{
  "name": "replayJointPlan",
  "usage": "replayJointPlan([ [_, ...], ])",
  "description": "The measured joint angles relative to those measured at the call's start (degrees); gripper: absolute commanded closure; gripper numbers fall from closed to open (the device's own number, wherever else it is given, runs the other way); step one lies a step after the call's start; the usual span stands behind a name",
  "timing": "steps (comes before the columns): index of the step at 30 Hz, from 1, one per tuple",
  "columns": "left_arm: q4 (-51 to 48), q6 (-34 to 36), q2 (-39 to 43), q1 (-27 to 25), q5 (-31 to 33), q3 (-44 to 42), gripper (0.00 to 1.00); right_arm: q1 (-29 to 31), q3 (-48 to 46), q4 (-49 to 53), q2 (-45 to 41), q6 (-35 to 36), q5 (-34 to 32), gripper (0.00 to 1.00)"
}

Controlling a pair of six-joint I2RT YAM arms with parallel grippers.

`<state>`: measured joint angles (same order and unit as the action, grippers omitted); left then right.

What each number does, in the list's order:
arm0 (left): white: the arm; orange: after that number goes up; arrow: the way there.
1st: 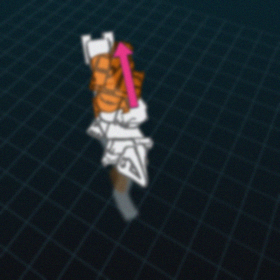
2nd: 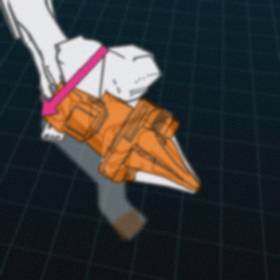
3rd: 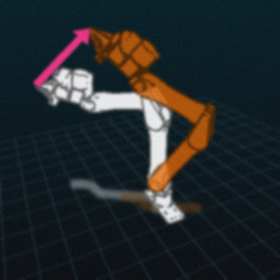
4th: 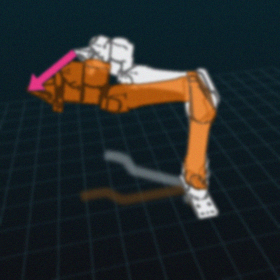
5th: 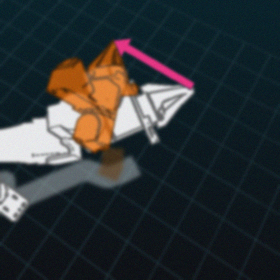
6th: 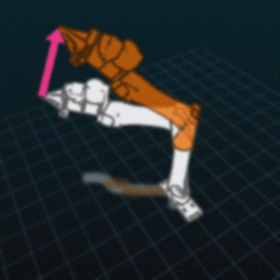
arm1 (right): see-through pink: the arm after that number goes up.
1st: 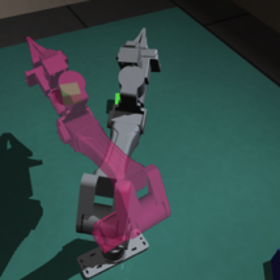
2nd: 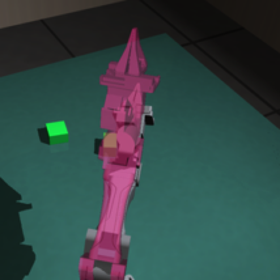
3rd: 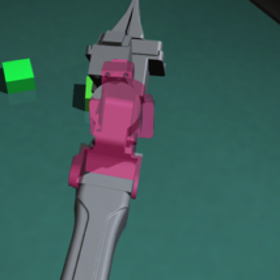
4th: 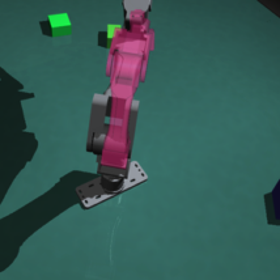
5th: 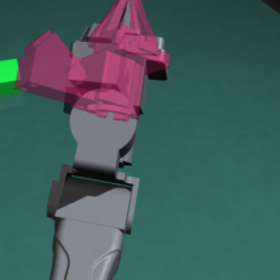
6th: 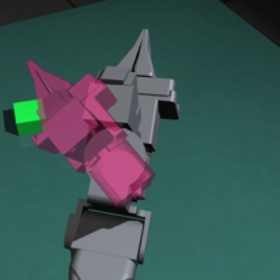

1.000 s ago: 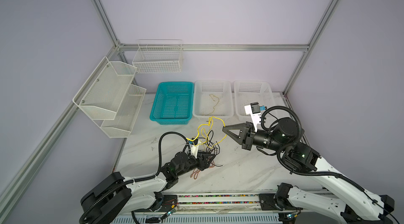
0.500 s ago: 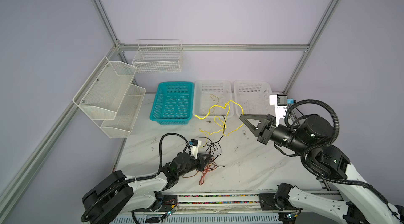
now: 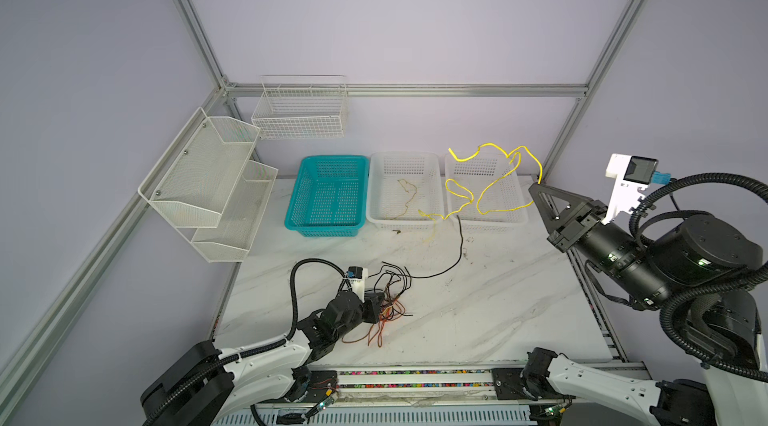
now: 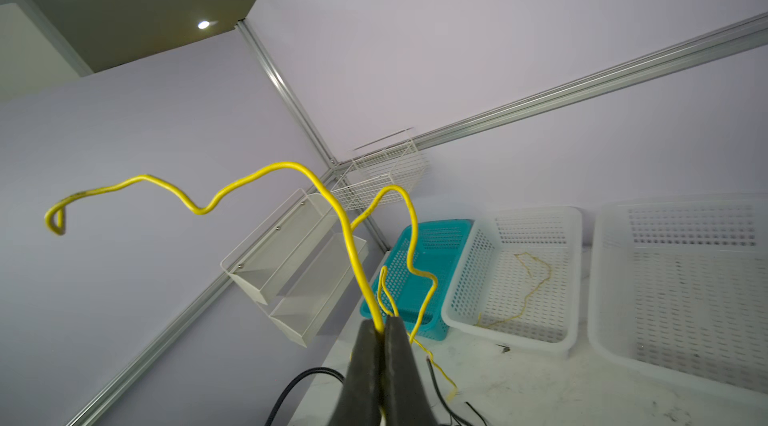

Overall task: Untangle the cables
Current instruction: 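Carry the yellow wire over the nearer white basket and release it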

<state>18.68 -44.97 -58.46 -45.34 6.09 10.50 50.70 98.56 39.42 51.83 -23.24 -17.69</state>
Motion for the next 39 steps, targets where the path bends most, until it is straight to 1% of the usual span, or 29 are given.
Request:
replayJointPlan([
  [3,-1.0,-1.0,-0.4,1.9,1.1,0.0,1.0,0.0,-0.5,2.9,0.4,0.5,-5.0,1.0],
  [5,-1.1,-1.5,-1.4,2.8,1.2,0.0,1.0,0.0,-1.7,3.8,0.7,1.0,-7.1,1.0],
  [7,-1.1,-1.9,-2.8,3.1,1.2,0.1,1.0,0.0,-3.4,3.8,1.1,1.3,-7.6,1.0],
  [11,-0.9,-2.0,-5.1,3.3,1.2,0.2,1.0,0.0,-9.9,2.4,2.0,1.5,-6.3,1.0],
  [15,-0.6,-2.0,-5.5,3.3,1.0,0.2,1.0,0.0,-15.6,0.2,4.3,1.5,-3.8,1.0],
  [18,-0.5,-2.0,-5.6,3.3,0.9,0.2,1.0,0.0,-18.4,-2.6,8.2,1.5,-2.6,1.0],
  [22,-0.8,-2.0,-5.7,3.3,0.2,0.6,1.0,-0.5,-18.8,-6.1,15.0,1.8,-2.4,1.0],
  [24,-0.8,-1.9,-5.7,3.3,-0.3,0.7,1.0,-1.6,-18.8,-8.3,17.9,2.0,-1.2,1.0],
  [25,-0.8,-1.9,-5.7,3.3,-0.7,0.7,1.0,-3.2,-18.8,-9.6,19.6,2.0,0.3,1.0],
  [29,-1.0,-1.9,-5.6,3.3,-1.8,0.7,1.0,-12.5,-18.2,-14.5,26.0,1.7,8.2,1.0],
  [32,-1.5,-1.7,-4.8,3.3,-2.5,0.7,1.0,-17.1,-15.8,-16.9,32.8,1.2,11.4,1.0],
  [35,-2.1,-1.8,-3.8,3.3,-2.9,0.7,1.0,-18.9,-12.2,-18.6,39.6,0.5,14.6,1.0],
  [39,-3.0,-1.8,-2.6,3.3,-3.0,0.7,1.0,-20.3,-5.4,-19.8,48.4,-0.5,16.9,1.0],
])
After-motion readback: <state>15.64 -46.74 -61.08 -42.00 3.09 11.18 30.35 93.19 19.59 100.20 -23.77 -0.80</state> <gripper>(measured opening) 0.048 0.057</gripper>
